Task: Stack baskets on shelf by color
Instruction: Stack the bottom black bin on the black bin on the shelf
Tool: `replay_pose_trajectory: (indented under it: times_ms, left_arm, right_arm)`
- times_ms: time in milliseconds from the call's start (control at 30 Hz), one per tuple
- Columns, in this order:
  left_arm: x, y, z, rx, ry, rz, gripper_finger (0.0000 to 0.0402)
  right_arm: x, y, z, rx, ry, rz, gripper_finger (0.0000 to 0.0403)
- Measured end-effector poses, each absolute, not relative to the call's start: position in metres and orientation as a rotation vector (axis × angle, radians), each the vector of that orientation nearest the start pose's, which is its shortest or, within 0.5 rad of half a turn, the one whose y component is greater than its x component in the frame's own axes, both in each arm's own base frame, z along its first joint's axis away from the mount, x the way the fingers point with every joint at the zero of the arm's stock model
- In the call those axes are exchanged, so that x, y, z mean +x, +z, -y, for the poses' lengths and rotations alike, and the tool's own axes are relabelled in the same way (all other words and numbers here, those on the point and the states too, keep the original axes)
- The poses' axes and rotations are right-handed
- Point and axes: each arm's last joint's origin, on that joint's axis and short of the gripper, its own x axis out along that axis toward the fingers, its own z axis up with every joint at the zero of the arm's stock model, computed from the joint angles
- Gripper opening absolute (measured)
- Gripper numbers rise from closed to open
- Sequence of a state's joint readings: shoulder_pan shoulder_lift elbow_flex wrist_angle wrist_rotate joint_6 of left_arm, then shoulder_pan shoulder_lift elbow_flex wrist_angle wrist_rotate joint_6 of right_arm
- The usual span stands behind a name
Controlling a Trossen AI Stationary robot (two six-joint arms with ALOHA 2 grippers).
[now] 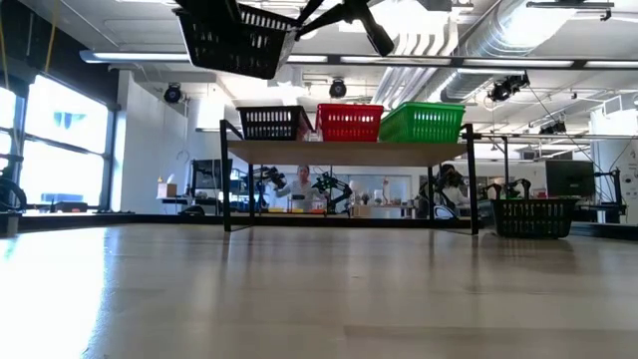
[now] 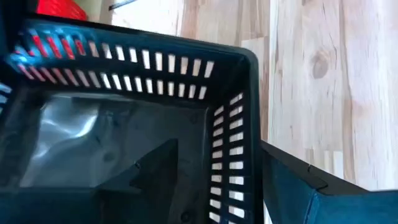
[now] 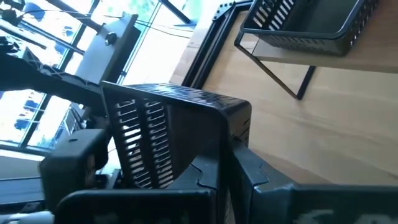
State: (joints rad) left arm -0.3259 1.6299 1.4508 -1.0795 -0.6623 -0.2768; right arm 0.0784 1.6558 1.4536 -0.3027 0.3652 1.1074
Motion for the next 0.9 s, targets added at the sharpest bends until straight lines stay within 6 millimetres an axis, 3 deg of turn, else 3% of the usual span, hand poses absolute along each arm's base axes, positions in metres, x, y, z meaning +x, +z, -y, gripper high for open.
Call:
replay_pose_trajectory:
  times_ms: [167,467,700,900]
  left_arm:
    - [0.305,0.294,0.084,0.359,0.426,-1.067,0.0151]
    - [0.305,0.294,0.085,0.391,0.372,-1.091,0.0012]
    - [0.305,0.294,0.085,0.395,0.365,-1.094,0.0006]
    - [0.304,0.293,0.085,0.392,0.351,-1.108,0.0003]
  right_arm:
    - [0.377,0.33,-0.02,0.955,-0.51,-0.29,0.0]
    - [0.377,0.33,-0.019,0.874,-0.503,-0.306,0.0]
    - [0.377,0.33,-0.018,0.761,-0.484,-0.329,0.0007]
    - [0.378,0.331,-0.007,0.744,-0.49,-0.324,0.0069]
